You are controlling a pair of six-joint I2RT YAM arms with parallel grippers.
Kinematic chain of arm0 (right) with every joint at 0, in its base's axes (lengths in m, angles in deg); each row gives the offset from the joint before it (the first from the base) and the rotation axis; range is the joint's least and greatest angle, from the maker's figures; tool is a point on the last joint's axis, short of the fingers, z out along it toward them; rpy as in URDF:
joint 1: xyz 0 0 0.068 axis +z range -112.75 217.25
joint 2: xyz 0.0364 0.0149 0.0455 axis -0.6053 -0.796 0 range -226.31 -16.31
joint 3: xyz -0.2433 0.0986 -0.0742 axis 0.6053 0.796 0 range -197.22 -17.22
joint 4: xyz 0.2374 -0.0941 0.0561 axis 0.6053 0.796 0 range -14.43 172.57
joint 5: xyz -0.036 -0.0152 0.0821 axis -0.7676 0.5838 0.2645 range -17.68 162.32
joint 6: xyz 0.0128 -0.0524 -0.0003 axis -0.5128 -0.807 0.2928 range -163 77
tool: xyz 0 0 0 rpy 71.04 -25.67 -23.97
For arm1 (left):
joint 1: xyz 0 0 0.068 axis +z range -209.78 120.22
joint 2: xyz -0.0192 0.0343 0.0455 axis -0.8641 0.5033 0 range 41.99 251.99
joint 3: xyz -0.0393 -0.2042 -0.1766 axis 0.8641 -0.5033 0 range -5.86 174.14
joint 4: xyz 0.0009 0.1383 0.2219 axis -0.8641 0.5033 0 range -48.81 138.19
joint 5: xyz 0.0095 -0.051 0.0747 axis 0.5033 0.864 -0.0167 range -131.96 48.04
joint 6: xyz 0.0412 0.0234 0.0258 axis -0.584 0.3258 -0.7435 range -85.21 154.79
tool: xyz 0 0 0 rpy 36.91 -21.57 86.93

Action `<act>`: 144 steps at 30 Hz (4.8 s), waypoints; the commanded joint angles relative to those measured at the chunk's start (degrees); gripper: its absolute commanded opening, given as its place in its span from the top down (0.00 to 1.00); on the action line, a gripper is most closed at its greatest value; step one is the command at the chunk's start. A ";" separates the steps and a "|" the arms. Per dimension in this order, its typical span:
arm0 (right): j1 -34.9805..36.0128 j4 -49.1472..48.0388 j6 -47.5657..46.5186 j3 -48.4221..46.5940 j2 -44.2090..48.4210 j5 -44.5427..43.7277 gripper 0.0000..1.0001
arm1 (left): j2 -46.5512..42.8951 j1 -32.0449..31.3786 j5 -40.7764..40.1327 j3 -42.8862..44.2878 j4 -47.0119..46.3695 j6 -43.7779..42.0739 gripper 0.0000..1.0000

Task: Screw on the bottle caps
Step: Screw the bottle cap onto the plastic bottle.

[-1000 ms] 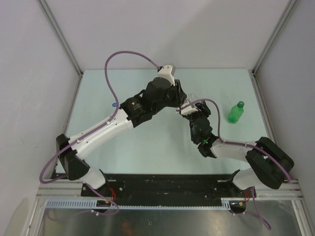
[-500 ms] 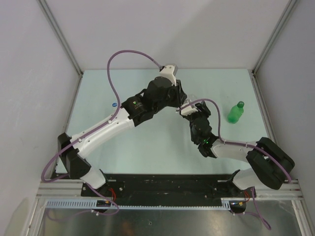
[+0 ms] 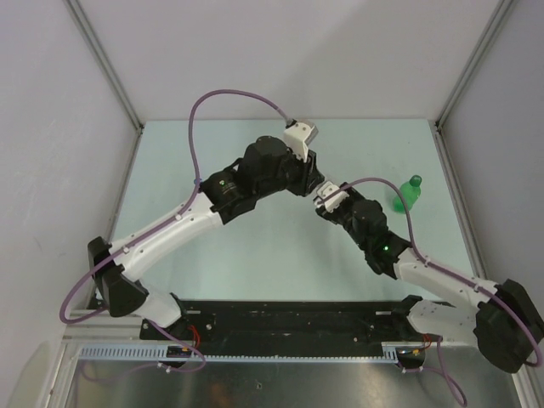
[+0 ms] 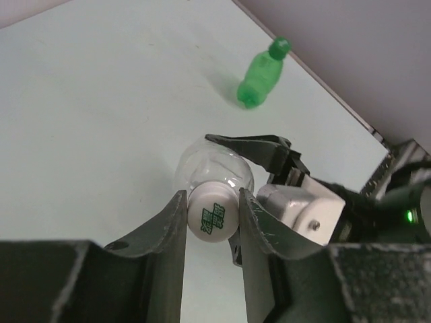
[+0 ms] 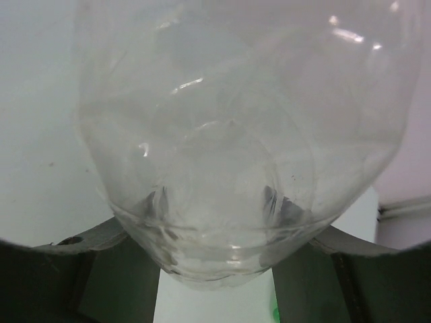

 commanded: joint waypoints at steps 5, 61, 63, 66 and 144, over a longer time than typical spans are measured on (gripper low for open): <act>-5.38 6.03 5.23 -2.18 8.10 29.32 1.00 | -1.87 -0.23 26.14 -4.58 1.84 -13.81 1.00; -8.25 2.32 5.58 -0.27 5.63 23.29 0.96 | -10.80 -0.93 -5.94 -4.04 -2.83 6.45 0.01; -7.78 2.81 5.18 -0.27 5.51 24.94 0.97 | -9.76 -0.95 -5.95 -2.82 -2.77 4.91 0.04; -7.63 3.04 5.06 -0.26 5.57 26.55 0.97 | -9.09 -0.95 -5.45 -1.84 -2.83 2.50 0.08; -13.13 20.11 1.17 -2.38 13.62 56.25 0.02 | -3.81 -1.06 17.37 -4.88 0.56 -30.44 1.00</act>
